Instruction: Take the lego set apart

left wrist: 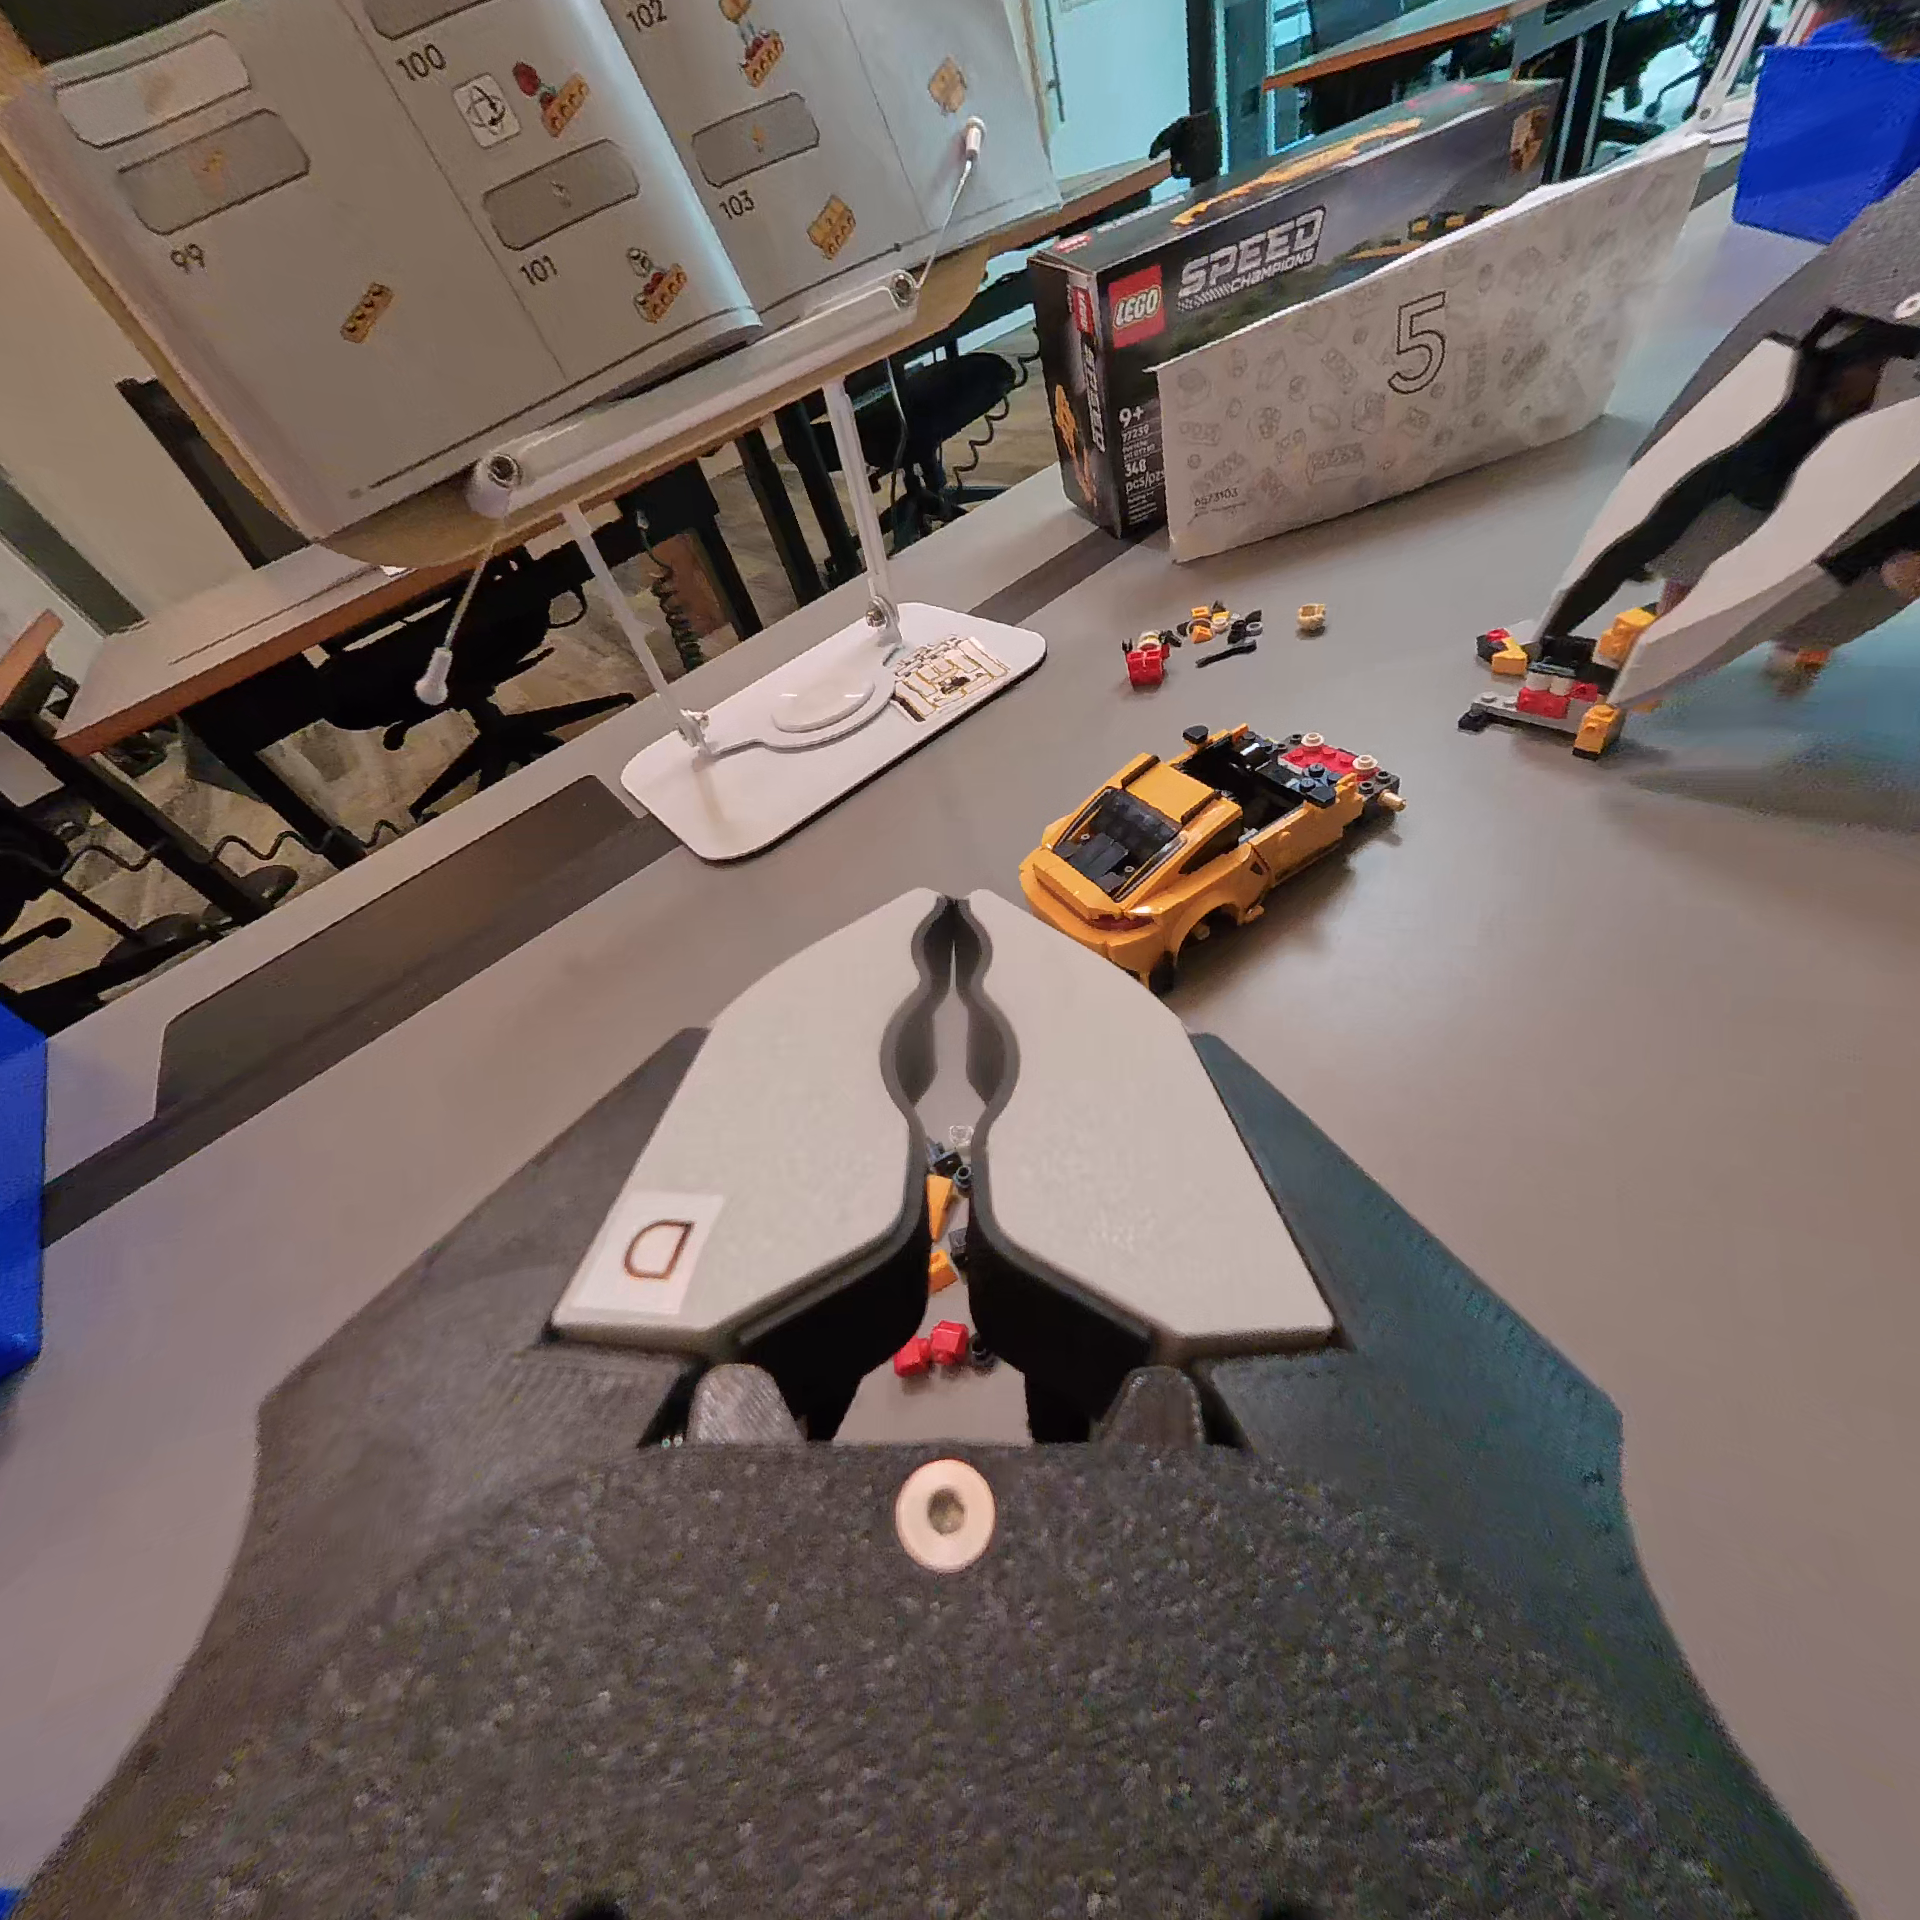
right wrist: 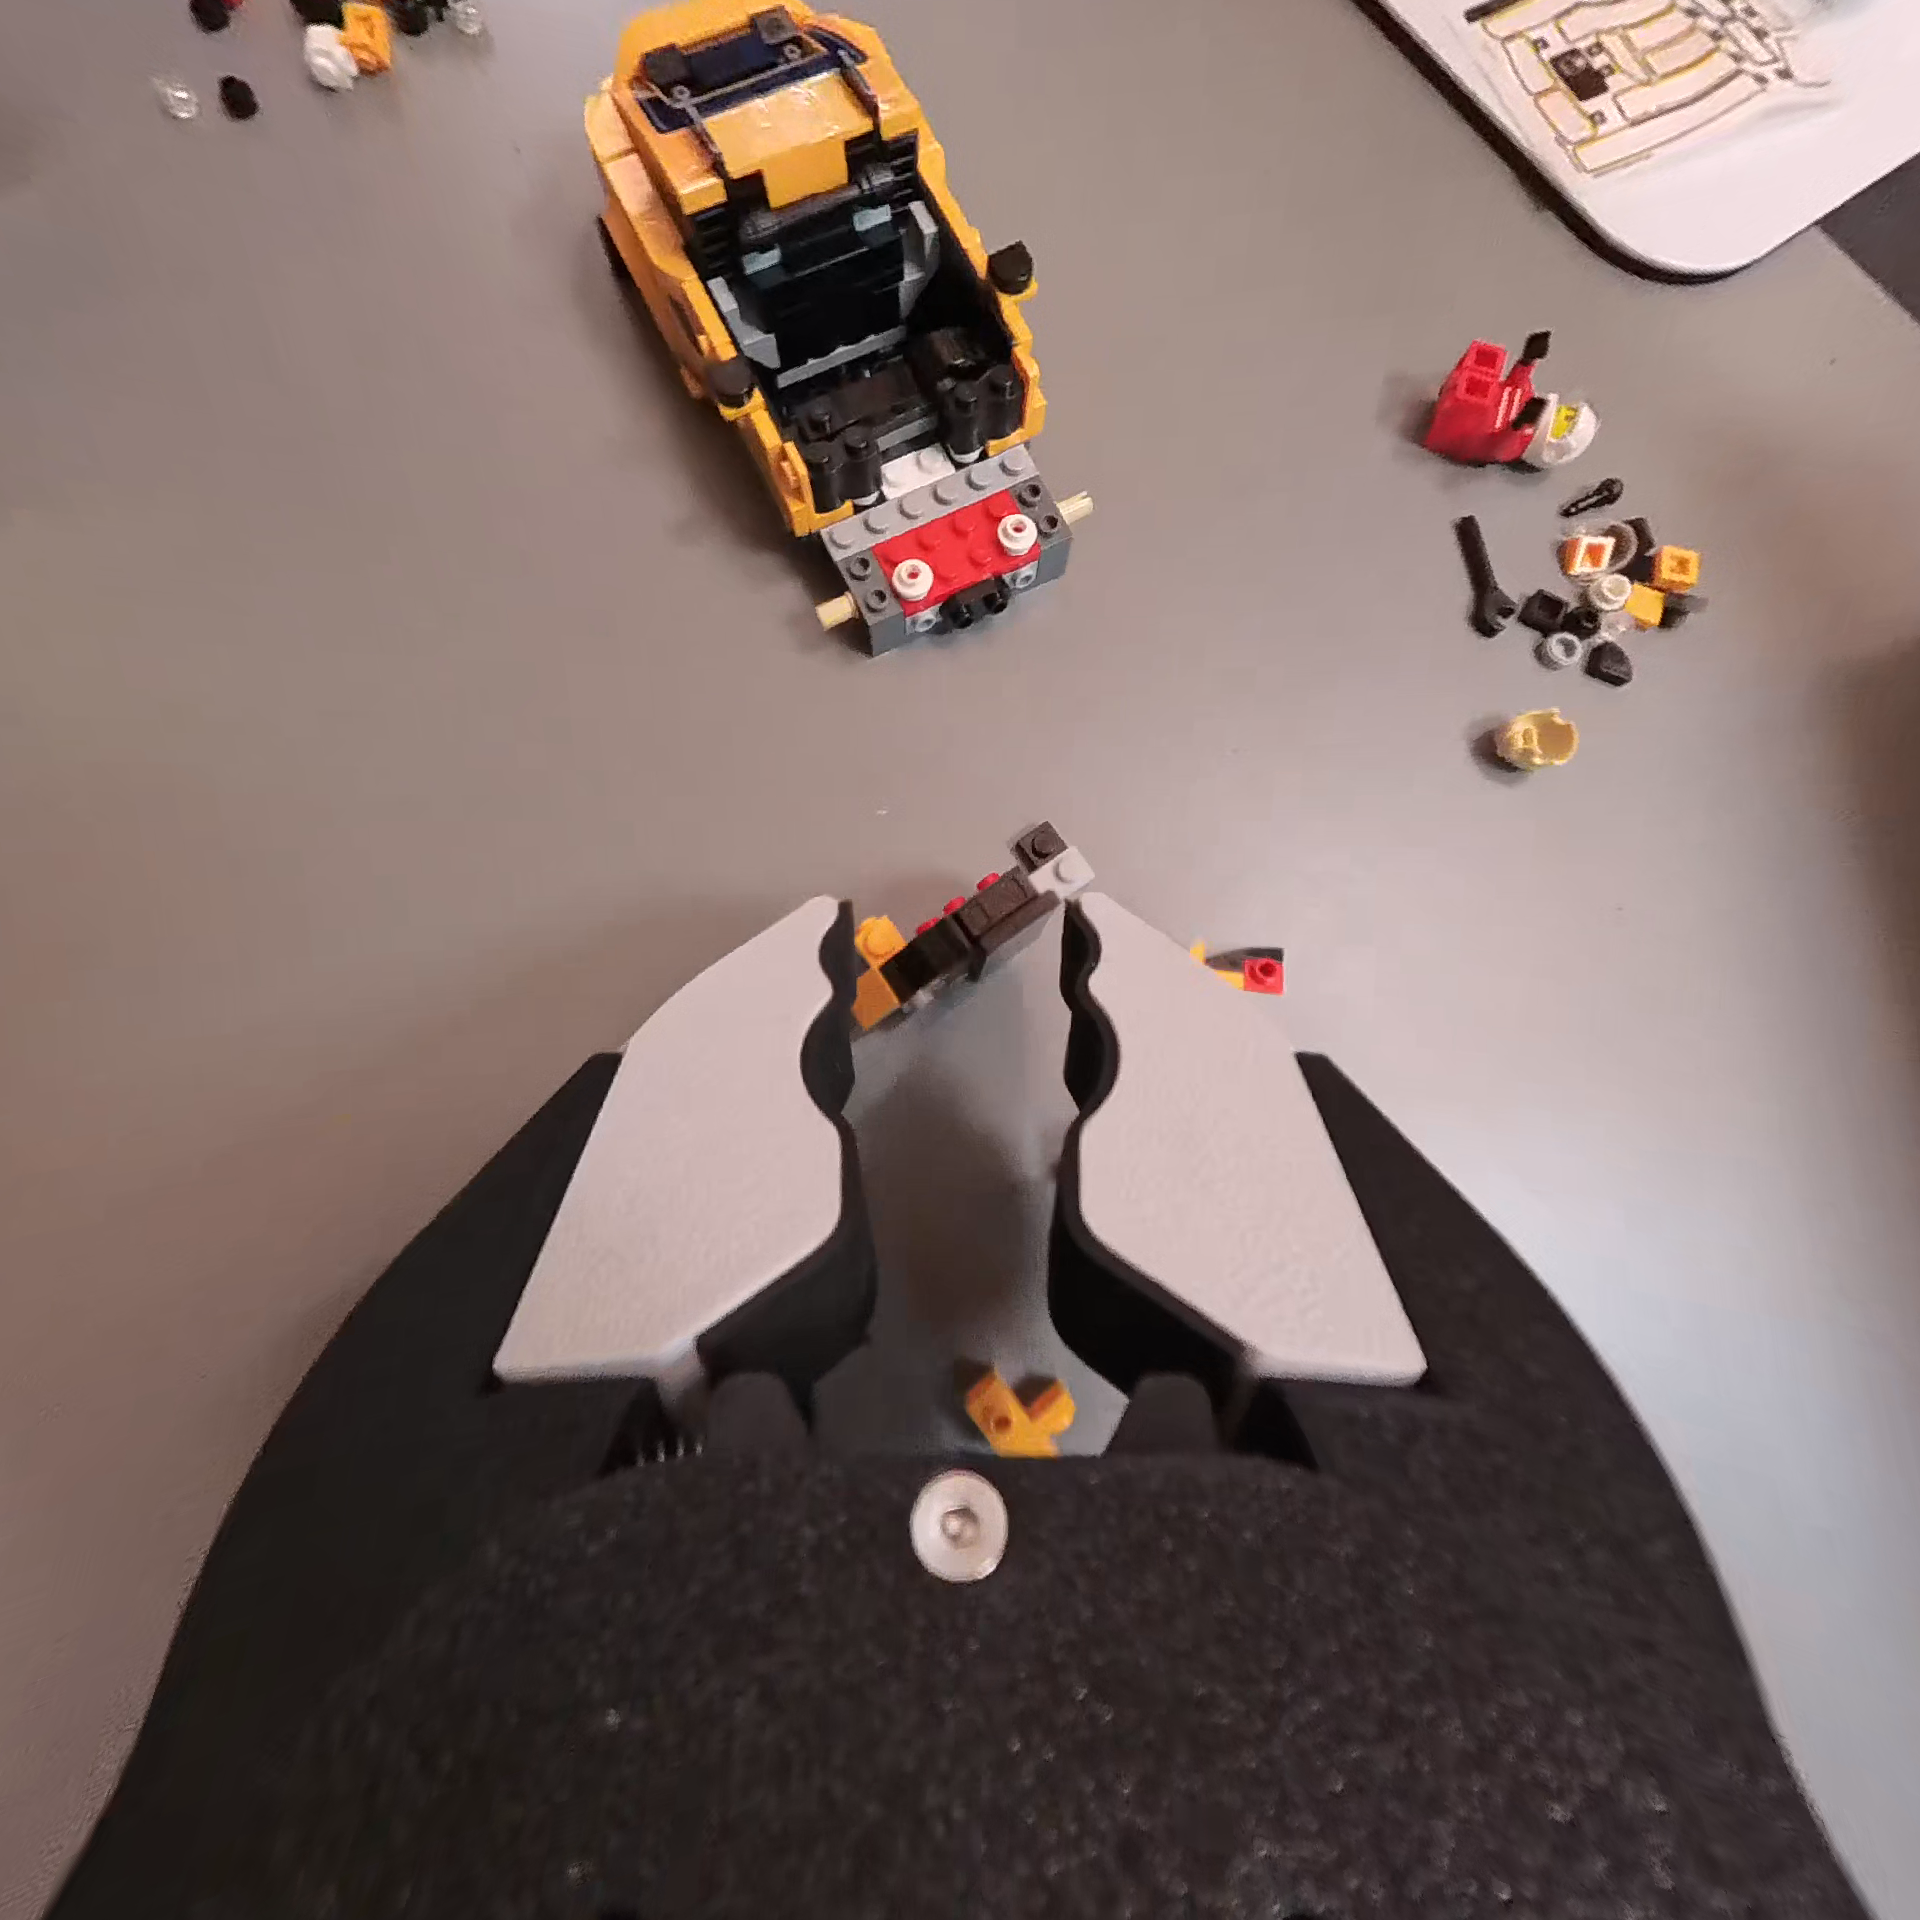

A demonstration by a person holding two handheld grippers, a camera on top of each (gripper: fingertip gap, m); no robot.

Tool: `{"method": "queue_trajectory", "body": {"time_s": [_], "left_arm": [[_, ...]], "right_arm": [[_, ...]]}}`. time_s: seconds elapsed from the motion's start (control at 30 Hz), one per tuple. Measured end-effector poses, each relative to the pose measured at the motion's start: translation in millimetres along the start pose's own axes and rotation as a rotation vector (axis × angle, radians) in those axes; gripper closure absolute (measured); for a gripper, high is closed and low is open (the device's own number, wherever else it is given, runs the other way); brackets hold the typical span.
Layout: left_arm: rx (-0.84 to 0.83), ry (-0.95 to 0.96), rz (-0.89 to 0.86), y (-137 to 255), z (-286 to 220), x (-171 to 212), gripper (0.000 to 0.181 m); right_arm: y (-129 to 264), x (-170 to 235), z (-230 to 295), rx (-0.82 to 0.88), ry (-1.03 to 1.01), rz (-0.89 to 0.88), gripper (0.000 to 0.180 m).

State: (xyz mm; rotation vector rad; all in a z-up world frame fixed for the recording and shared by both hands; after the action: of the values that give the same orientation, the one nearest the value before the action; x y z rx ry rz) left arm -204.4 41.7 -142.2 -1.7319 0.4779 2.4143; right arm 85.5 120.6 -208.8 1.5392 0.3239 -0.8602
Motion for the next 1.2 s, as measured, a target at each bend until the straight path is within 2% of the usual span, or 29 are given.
{"method": "queue_trajectory", "body": {"time_s": [0.23, 0.33, 0.77, 0.87, 1.07, 1.2], "left_arm": [[0.027, -0.031, 0.012, -3.4, -8.9, 1.3, 0.181], [0.031, -0.035, 0.013, -3.7, -10.4, 1.7, 0.181], [0.036, -0.038, 0.005, -2.9, -11.1, 0.2, 0.181], [0.042, -0.026, 0.006, -1.7, -11.2, -0.7, 0.181], [0.037, 0.015, -0.014, 2.3, -8.4, -5.2, 0.181], [0.026, 0.048, -0.020, 2.7, -4.9, -5.2, 0.181]], "right_arm": [[-0.8, 4.1, -7.2, 0.030, -0.073, 0.021, 0.156], [5.4, 6.2, -11.8, 0.063, -0.081, 0.021, 0.166], [10.1, 4.5, -15.5, 0.088, -0.084, -0.014, 0.159], [19.1, -5.2, -18.8, 0.117, -0.076, -0.110, 0.154], [69.0, -38.3, -32.0, 0.286, -0.070, -0.543, 0.142], [101.0, -42.0, -41.6, 0.437, -0.056, -0.734, 0.142]]}}
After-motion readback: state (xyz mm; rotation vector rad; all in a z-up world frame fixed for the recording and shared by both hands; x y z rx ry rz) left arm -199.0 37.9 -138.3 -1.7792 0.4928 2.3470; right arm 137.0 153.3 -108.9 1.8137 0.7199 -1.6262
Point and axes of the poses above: each gripper's, where its closed fingertips meet, y back along the fingers, x out of its underside, z = x × y across the jaws, the point moved 5 cm from there along y, back along the fingers, and after that the axes turned 7 degrees about -x, right-handed, at the moved point
